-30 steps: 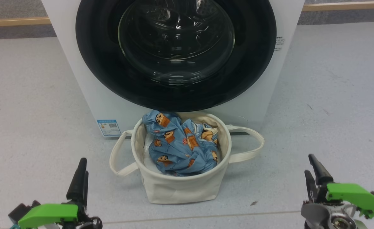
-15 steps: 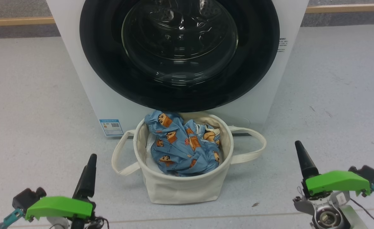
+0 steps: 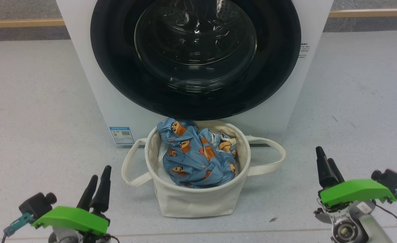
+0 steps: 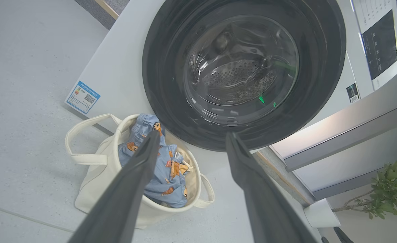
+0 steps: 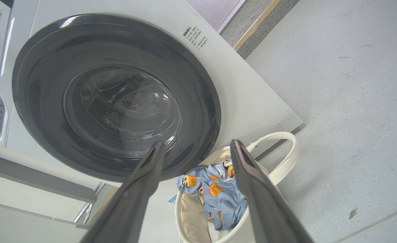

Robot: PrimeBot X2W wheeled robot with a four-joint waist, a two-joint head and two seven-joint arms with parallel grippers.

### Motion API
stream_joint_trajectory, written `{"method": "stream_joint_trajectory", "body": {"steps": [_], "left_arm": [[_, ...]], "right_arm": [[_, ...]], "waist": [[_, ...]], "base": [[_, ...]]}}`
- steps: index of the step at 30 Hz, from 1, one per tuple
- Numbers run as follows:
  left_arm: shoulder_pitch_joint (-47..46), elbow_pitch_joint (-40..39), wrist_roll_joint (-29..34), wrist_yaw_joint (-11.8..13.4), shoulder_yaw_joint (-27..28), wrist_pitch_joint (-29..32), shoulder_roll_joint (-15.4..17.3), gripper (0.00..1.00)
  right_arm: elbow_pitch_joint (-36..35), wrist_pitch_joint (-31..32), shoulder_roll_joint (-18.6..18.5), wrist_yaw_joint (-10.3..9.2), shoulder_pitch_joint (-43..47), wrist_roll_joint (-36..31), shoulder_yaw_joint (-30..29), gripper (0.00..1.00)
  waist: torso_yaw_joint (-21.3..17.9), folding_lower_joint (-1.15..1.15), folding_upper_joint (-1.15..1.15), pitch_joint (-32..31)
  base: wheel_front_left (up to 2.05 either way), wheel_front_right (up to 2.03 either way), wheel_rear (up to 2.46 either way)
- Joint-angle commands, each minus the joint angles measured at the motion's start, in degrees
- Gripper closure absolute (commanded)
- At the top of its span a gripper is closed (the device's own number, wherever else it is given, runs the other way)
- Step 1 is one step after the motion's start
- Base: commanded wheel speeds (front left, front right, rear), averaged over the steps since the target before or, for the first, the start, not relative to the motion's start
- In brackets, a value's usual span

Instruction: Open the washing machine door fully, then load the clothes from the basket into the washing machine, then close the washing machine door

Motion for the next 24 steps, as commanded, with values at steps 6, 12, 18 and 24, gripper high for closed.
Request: {"method": "stream_joint_trajectory", "body": {"steps": [6, 12, 18, 24], "left_arm": [[-4.3, -1.0, 2.47, 0.36, 0.82, -1.74, 2.36, 0.0], [-5.61, -0.37, 5.53, 0.61, -0.32, -2.74, 3.37, 0.0], [-6.73, 0.15, 8.61, 1.1, -1.36, -3.75, 4.36, 0.0], [-7.79, 0.73, 11.97, 1.65, -2.58, -4.75, 5.39, 0.0]], "right_arm": [[-1.63, -1.24, -0.68, 0.01, -4.38, -5.57, 1.37, 0.0], [-1.22, -1.88, -0.69, 0.01, -5.24, -9.88, 2.14, 0.0], [-0.2, -2.52, -0.8, 0.01, -6.33, -13.92, 3.3, 0.0], [0.62, -3.16, -1.07, 0.01, -7.34, -17.77, 4.36, 0.0]], "waist": [[0.26, 0.0, 0.0, -0.12], [0.69, 0.0, 0.0, -0.03], [1.01, 0.0, 0.0, 0.07], [1.36, 0.0, 0.0, 0.06]], "base": [[0.0, 0.0, 0.0], [0.0, 0.0, 0.0], [0.0, 0.0, 0.0], [0.0, 0.0, 0.0]]}}
